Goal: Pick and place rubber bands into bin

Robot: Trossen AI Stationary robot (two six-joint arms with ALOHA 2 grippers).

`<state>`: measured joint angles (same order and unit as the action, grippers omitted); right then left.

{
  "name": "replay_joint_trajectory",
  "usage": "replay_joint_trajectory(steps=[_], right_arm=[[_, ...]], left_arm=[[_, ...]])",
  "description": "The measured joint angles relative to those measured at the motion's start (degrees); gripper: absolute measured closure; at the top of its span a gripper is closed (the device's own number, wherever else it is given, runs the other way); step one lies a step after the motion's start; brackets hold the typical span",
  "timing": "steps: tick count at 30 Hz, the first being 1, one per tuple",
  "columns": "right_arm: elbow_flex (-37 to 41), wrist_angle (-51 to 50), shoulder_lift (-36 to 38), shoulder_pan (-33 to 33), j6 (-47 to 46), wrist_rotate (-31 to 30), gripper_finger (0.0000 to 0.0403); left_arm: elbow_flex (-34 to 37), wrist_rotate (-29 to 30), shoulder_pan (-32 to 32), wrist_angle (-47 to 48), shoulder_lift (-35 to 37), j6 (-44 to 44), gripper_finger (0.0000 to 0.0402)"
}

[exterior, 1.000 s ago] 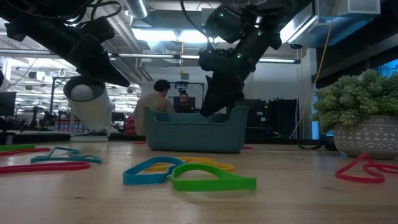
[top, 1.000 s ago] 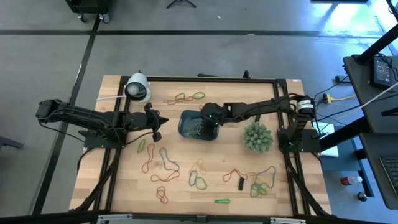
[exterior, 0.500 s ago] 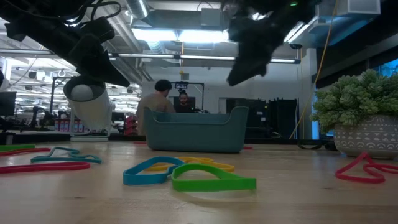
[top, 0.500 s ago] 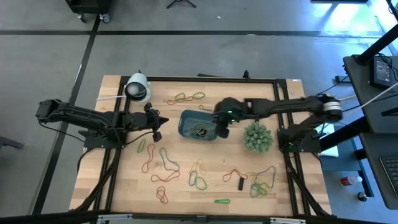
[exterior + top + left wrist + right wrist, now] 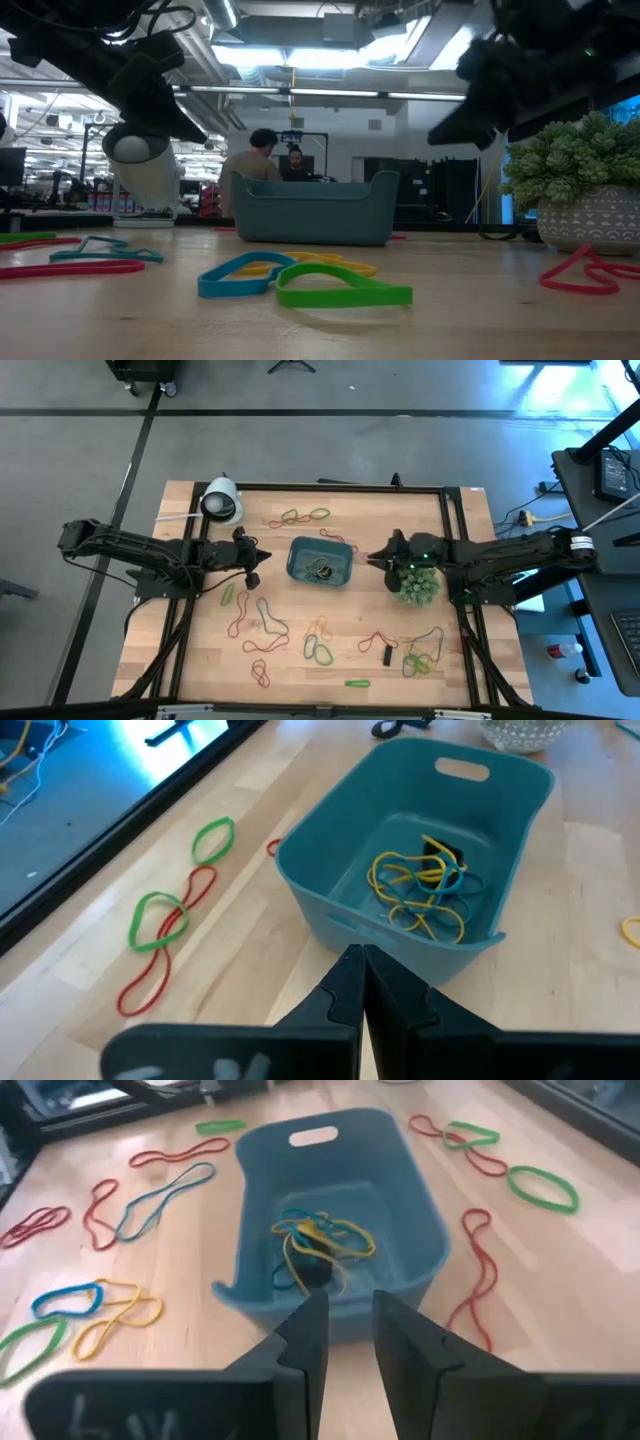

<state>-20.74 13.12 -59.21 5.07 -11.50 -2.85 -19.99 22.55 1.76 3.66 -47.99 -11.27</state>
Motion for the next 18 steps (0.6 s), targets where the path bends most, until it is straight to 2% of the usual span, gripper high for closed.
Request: replay_joint_trajectory(steps=[6, 13, 18], right_arm=[[6.0, 4.4, 1.0, 0.1, -0.3, -0.1, 0.0319], [6.9, 4.5, 0.9, 0.1, -4.6, -0.2, 0.0319], [6.9, 4.4, 0.9, 0.1, -4.7, -0.2, 0.0319]], left_arm=[[-0.2, -0.7, 0.1, 1.2, 0.0, -0.6, 0.0400], [-5.9, 0.5, 0.1, 13.3, -0.9, -6.9, 0.0400], [-10.1, 0.8, 0.1, 16.3, -3.5, -7.2, 0.0399]])
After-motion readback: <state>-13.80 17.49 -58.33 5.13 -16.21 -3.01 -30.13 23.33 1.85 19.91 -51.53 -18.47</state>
